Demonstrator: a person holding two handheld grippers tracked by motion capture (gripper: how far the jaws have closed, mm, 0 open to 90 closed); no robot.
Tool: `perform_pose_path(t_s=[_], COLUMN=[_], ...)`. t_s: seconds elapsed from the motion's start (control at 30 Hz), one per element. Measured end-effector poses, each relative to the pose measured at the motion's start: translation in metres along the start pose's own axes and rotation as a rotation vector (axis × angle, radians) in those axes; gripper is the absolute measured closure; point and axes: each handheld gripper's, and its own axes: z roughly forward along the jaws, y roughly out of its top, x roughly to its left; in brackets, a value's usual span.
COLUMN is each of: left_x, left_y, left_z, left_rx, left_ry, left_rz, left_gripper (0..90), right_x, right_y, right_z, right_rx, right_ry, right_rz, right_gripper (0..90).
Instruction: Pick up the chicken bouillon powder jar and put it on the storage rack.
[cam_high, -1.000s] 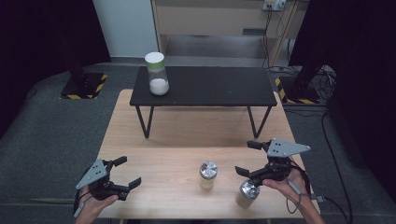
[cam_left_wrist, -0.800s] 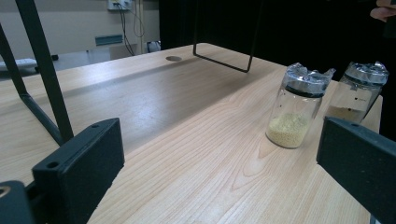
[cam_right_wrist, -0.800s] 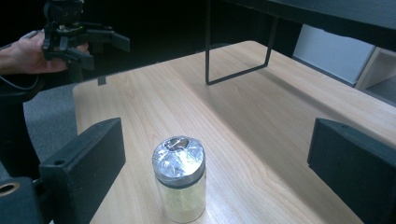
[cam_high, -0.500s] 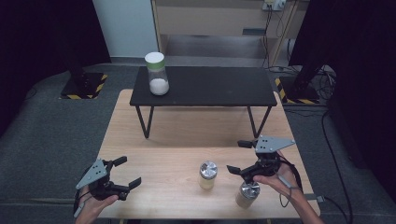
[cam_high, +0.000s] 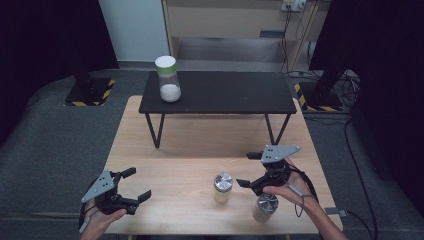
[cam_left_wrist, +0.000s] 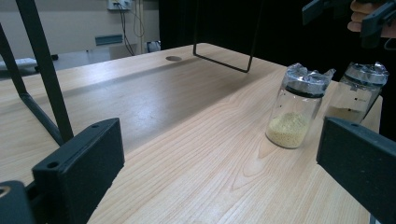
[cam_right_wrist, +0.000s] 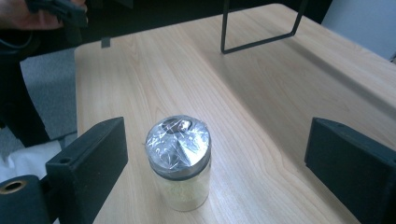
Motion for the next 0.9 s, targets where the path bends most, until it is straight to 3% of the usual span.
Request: perform_pose_path(t_s=[0.53,0.9], left_x=[0.001,0.001], left_y=[0.0,-0.001], left_z=[0.001,0.001], left_rx=[0.001,-0.001], left_ry=[-0.002,-0.005], left_rz=[-0.007,-0.01], left_gripper=[0.0,0.0], right_x=[-0.017,-0.022], right_y=[0.017,0.032], right_z=[0.031,0.05], right_rx=[0.12,0.199], right_ry=[0.107,0.154], right_rz=[-0.052,-0.088], right_gripper=[8.9,10.9])
